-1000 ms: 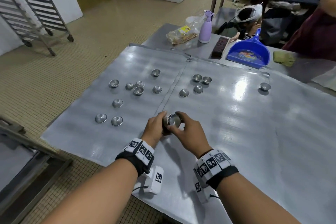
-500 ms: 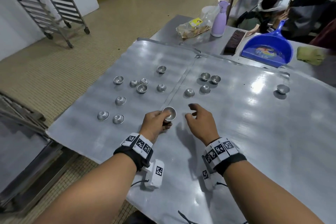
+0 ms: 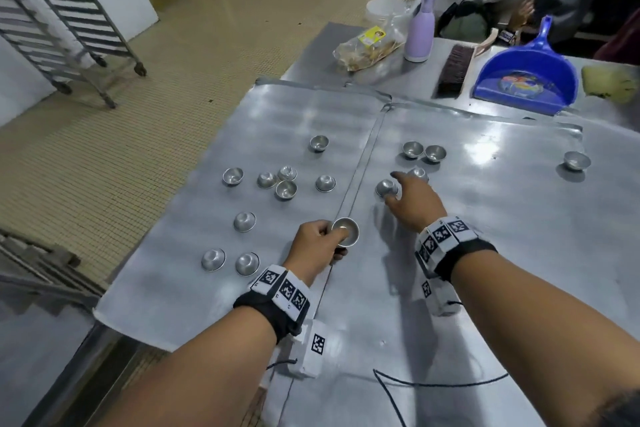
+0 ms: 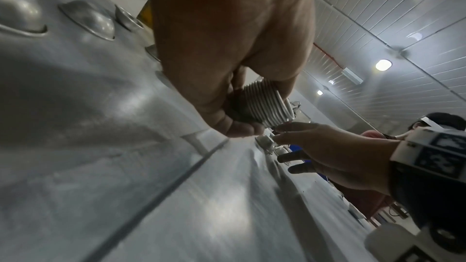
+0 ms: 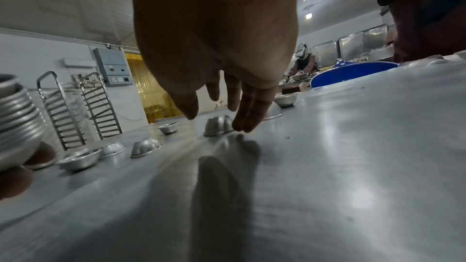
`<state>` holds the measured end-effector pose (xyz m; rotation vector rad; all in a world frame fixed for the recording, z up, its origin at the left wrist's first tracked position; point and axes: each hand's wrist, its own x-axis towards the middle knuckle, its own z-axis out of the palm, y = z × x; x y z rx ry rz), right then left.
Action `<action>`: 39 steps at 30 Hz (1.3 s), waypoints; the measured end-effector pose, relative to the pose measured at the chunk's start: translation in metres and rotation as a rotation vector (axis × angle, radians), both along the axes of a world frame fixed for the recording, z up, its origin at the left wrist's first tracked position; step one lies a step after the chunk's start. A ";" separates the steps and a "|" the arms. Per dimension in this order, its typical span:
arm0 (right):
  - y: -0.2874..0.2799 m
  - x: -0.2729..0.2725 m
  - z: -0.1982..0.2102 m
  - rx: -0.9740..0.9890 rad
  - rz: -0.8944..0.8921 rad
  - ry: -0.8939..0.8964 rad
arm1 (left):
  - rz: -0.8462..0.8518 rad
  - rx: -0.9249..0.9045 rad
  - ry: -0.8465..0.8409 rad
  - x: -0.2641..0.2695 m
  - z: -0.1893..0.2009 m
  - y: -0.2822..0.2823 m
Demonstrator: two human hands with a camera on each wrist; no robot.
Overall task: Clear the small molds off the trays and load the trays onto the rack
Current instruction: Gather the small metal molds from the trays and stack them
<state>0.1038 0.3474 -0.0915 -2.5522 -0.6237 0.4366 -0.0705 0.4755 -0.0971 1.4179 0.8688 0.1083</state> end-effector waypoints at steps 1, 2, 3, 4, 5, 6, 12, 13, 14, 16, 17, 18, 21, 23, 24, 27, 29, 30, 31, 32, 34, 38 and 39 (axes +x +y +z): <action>0.007 0.001 -0.002 -0.032 0.020 0.011 | -0.025 0.003 0.006 0.000 -0.002 0.006; 0.014 0.002 -0.005 -0.059 0.038 0.015 | -0.046 0.005 0.011 0.001 -0.004 0.012; 0.019 0.003 -0.008 -0.084 0.047 0.019 | -0.062 0.007 0.018 0.001 -0.006 0.017; 0.024 0.004 -0.012 -0.104 0.041 0.022 | -0.078 0.009 0.022 0.001 -0.007 0.022; 0.026 0.004 -0.015 -0.124 0.021 0.026 | -0.094 0.011 0.026 0.002 -0.009 0.026; 0.028 0.003 -0.018 -0.135 0.000 0.022 | -0.109 0.011 0.028 0.002 -0.009 0.029; 0.019 -0.008 -0.023 -0.130 -0.063 -0.047 | -0.162 0.004 0.014 0.010 -0.006 0.032; 0.015 -0.011 -0.023 -0.132 -0.072 -0.049 | -0.173 0.006 0.011 0.012 -0.005 0.030; 0.010 -0.014 -0.025 -0.133 -0.071 -0.055 | -0.187 0.006 0.007 0.015 -0.004 0.026; -0.003 -0.019 -0.027 -0.142 -0.080 -0.059 | -0.209 0.002 -0.009 0.020 -0.002 0.016; -0.009 -0.023 -0.027 -0.128 -0.108 -0.047 | -0.213 -0.001 -0.018 0.023 -0.002 0.011; -0.016 -0.025 -0.027 -0.105 -0.136 -0.040 | -0.216 0.000 -0.023 0.026 -0.002 0.005; -0.038 -0.035 -0.025 -0.050 -0.193 -0.044 | -0.237 0.006 -0.032 0.033 -0.002 -0.014; -0.055 -0.040 -0.023 -0.006 -0.215 -0.055 | -0.243 0.003 -0.037 0.036 -0.003 -0.027; -0.063 -0.042 -0.021 0.018 -0.224 -0.062 | -0.246 0.002 -0.041 0.038 -0.004 -0.034; -0.088 -0.048 -0.013 0.040 -0.256 -0.065 | -0.254 -0.013 -0.049 0.043 -0.005 -0.055; -0.103 -0.051 -0.011 0.026 -0.271 -0.067 | -0.263 -0.024 -0.058 0.046 -0.006 -0.067; -0.111 -0.052 -0.010 0.022 -0.282 -0.068 | -0.270 -0.024 -0.061 0.048 -0.006 -0.073; -0.117 -0.054 -0.010 0.023 -0.288 -0.064 | -0.276 -0.021 -0.061 0.049 -0.007 -0.078; -0.123 -0.055 -0.009 0.027 -0.283 -0.059 | -0.279 -0.017 -0.060 0.051 -0.007 -0.083; -0.133 -0.055 -0.008 0.025 -0.254 -0.041 | -0.272 -0.014 -0.060 0.054 -0.009 -0.092; -0.144 -0.055 -0.008 0.024 -0.212 -0.015 | -0.241 -0.017 -0.064 0.059 -0.013 -0.103; -0.146 -0.055 -0.009 0.018 -0.200 0.003 | -0.236 -0.014 -0.063 0.060 -0.014 -0.105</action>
